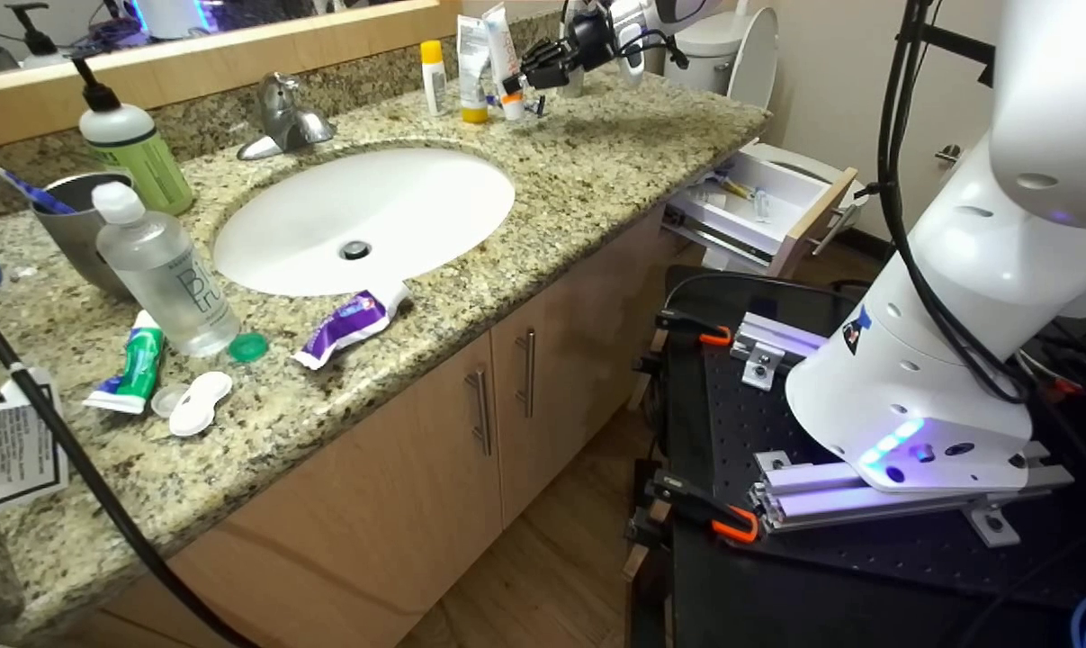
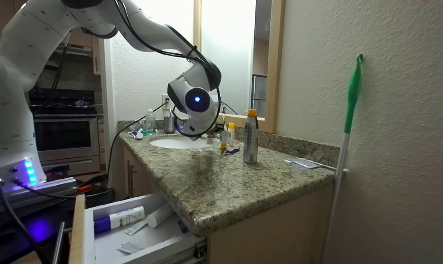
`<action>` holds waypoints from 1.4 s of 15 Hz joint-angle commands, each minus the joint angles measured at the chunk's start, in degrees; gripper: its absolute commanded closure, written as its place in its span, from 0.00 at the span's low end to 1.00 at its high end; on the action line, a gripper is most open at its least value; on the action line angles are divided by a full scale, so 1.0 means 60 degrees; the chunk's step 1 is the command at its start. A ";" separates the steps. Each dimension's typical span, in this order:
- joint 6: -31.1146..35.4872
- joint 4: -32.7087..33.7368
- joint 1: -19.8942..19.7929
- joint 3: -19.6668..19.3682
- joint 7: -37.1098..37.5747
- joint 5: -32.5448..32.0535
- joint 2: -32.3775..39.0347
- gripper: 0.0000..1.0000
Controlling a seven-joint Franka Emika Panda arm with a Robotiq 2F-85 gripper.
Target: Take the white and orange bottle from the drawer and place it on the counter
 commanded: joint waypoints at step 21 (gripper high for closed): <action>-0.0263 0.0106 -0.0141 0.0429 -0.0361 0.0005 0.0457 0.96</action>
